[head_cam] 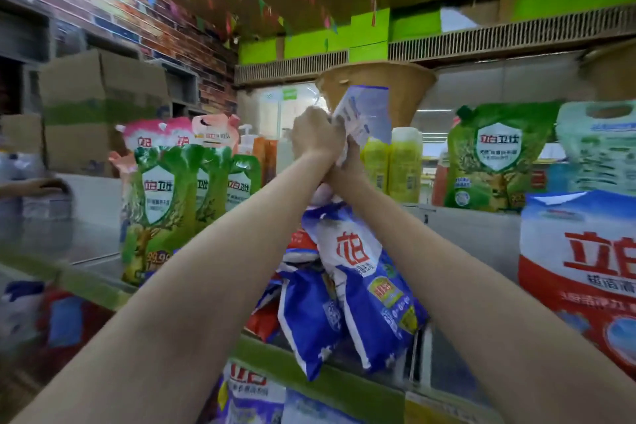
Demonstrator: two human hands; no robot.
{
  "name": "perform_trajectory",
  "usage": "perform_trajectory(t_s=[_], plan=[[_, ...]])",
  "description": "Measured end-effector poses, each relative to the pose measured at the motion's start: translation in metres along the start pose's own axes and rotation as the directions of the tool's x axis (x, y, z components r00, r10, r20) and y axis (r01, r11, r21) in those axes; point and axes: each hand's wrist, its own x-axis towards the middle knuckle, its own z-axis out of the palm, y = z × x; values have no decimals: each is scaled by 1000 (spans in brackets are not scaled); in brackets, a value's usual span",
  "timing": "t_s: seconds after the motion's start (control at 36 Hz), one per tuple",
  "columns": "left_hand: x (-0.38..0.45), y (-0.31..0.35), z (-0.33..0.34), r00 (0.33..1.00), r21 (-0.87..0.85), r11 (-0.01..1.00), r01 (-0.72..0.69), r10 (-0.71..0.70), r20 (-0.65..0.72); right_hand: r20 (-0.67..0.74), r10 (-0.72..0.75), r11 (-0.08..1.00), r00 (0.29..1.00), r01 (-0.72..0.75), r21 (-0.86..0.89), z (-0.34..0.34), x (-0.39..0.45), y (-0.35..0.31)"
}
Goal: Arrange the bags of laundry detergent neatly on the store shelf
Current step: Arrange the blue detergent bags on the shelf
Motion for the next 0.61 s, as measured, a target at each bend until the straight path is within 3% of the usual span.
perform_trajectory(t_s=[0.08, 0.14, 0.22, 0.28, 0.33, 0.39, 0.5, 0.61], plan=[[-11, 13, 12, 983, -222, 975, 10, 31, 180, -131, -21, 996, 991, 33, 88, -30, 0, -4], [-22, 17, 22, 956, -359, 933, -17, 120, 267, -203, 58, 959, 977, 2, 283, -53, 3, -1], [-23, 13, 41, 940, -313, 948, -61, 160, 302, -258, 89, 910, 962, 26, 413, -85, -1, 3], [-26, 10, 46, 924, -286, 956, 69, 47, 379, -247, 70, 909, 967, 40, 415, -103, -10, 0], [-26, 8, 55, 865, -326, 905, 273, -82, 495, -255, 60, 911, 965, 52, 409, -124, -15, -2], [-28, 11, 62, 816, -329, 866, 375, -141, 560, -252, 38, 923, 967, 63, 379, -146, -17, 2], [-36, 25, 60, 726, -295, 843, 449, -151, 671, -206, 68, 912, 976, 23, 409, -178, -29, 12], [-37, 31, 56, 569, -310, 712, 630, -152, 808, -133, 94, 883, 987, -20, 469, -201, -37, 20]])
